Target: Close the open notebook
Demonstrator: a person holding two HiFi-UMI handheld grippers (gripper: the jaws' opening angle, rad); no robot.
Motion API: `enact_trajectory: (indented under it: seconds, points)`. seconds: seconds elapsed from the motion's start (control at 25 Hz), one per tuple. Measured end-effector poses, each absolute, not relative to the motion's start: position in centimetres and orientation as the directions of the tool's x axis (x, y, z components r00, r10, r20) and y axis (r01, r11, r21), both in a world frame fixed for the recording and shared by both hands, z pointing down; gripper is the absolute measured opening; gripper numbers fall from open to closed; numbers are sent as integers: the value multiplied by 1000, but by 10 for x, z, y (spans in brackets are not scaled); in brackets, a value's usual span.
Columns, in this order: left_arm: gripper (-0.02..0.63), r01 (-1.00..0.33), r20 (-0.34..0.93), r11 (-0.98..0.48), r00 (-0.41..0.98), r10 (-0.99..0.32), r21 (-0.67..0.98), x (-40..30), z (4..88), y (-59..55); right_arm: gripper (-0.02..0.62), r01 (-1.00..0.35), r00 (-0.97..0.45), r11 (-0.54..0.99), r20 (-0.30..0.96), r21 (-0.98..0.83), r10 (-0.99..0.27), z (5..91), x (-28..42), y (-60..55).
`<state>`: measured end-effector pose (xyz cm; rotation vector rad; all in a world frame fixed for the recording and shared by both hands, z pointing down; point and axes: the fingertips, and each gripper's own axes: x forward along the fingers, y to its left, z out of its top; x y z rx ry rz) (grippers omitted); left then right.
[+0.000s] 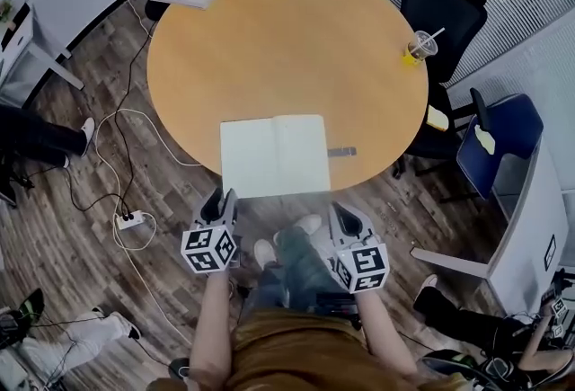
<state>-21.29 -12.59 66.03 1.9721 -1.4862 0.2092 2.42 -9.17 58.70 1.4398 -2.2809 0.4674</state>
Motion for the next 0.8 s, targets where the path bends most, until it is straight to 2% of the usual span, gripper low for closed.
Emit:
enact_trajectory:
  seconds: [0.32, 0.8]
  points:
    - [146, -890, 539, -89, 348, -767, 447, -218, 695, -122, 11, -895, -408, 441, 527, -70, -745, 603, 10, -104]
    - [153, -802, 537, 20, 380, -754, 596, -222, 723, -132, 11, -895, -398, 441, 567, -66, -722, 618, 9, -117]
